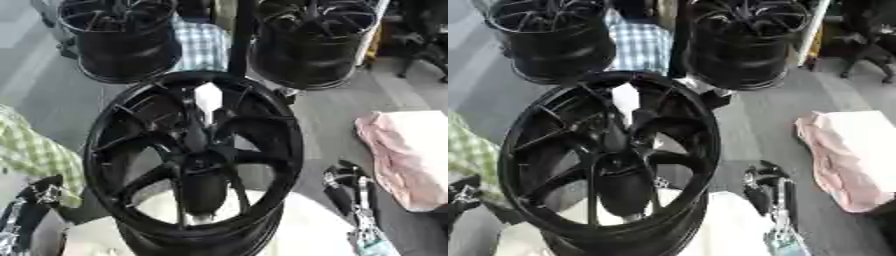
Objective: Pull the pin out of the wheel hub.
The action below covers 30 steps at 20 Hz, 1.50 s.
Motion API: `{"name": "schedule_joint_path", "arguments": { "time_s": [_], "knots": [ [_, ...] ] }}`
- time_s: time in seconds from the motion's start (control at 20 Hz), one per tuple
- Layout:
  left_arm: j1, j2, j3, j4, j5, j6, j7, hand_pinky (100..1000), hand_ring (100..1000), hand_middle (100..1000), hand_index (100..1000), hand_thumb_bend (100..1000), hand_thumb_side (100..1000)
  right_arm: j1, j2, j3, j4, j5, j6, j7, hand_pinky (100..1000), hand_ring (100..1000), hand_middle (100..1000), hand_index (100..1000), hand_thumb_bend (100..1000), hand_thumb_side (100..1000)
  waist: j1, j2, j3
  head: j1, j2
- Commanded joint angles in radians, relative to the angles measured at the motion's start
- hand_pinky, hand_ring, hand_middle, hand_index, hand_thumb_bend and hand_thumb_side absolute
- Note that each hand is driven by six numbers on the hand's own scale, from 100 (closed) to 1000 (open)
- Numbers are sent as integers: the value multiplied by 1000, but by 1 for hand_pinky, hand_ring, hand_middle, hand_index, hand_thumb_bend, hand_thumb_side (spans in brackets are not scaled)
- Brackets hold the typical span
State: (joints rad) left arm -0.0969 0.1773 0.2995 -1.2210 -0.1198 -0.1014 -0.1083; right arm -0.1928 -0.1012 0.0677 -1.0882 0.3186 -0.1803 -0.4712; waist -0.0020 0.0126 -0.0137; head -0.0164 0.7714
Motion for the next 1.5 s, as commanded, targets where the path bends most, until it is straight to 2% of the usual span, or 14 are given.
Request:
{"name": "schedule_joint_path", "arguments": {
  "time_s": [0.05,0.75,1.0,1.35,1.5],
  "knots": [
    [-8,21,1,-13,2,-3,-1,755,757,719,808,393,611,-9,-12,-4,-14,-2,-2,-2,732,573,615,787,100,408,2,-11,-1,2,-1],
    [-8,20,2,-14,4,-2,-1,755,758,720,808,393,611,-9,-16,-4,-18,-8,-3,-6,731,574,615,786,100,404,3,-11,-2,2,-1],
    [-8,19,2,-12,6,-2,-1,755,759,720,808,394,610,-19,-52,-6,-41,-23,4,-12,735,578,620,791,100,404,3,-12,0,7,-1],
    [-3,23,2,-13,7,-2,-1,754,759,719,807,396,610,-189,-172,-72,-142,-21,45,-42,742,588,637,802,100,404,-1,-18,2,1,-1],
    [0,24,-2,-12,6,-2,-4,754,759,719,807,395,609,-332,-272,-53,-173,21,86,34,751,605,664,834,100,398,-5,-23,8,-5,-1]
  ]
}}
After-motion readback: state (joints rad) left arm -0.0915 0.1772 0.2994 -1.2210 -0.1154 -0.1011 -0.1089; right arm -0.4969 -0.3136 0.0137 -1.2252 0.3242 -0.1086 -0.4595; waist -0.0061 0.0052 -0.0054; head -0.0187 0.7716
